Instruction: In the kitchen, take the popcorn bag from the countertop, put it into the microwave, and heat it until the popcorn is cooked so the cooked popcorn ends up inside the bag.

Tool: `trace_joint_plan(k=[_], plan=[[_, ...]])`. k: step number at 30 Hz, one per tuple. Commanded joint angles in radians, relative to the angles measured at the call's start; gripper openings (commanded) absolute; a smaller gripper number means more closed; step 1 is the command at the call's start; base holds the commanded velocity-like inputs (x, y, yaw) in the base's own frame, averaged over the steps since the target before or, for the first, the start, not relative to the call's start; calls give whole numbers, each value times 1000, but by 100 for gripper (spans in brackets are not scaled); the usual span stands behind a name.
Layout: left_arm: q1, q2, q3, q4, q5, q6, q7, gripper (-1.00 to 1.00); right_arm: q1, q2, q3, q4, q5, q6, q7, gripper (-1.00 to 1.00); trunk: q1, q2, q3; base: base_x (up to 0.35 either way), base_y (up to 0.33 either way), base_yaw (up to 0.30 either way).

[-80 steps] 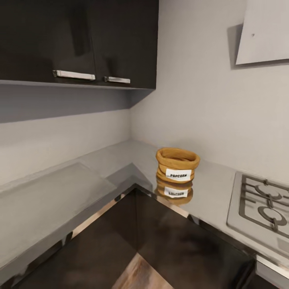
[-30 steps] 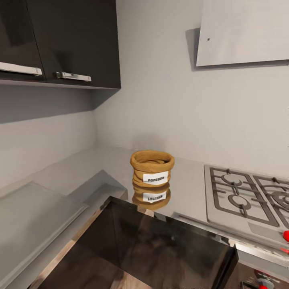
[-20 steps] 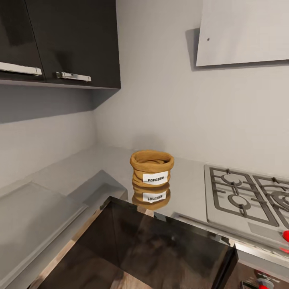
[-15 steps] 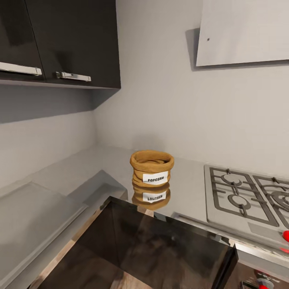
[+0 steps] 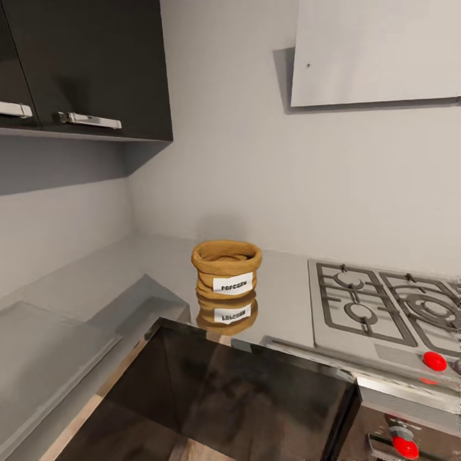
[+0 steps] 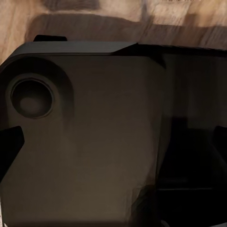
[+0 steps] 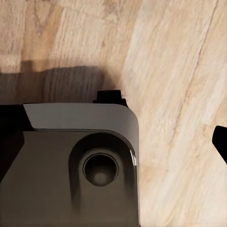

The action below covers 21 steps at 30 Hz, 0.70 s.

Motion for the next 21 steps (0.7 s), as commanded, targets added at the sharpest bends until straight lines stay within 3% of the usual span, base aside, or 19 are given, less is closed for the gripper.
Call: trace_joint_plan(k=[1, 14, 21], plan=[[0, 0, 0, 1, 6, -3, -1, 100, -1, -1, -8, 3, 8, -5, -1, 100, 0, -1, -1, 76, 190, -241], [0, 0, 0, 1, 6, -3, -1, 100, -1, -1, -8, 3, 8, -5, 0, 100, 0, -1, -1, 84, 164, -241], [0, -1, 0, 1, 6, -3, -1, 100, -1, -1, -8, 3, 8, -5, -1, 100, 0, -1, -1, 10, 8, -242]])
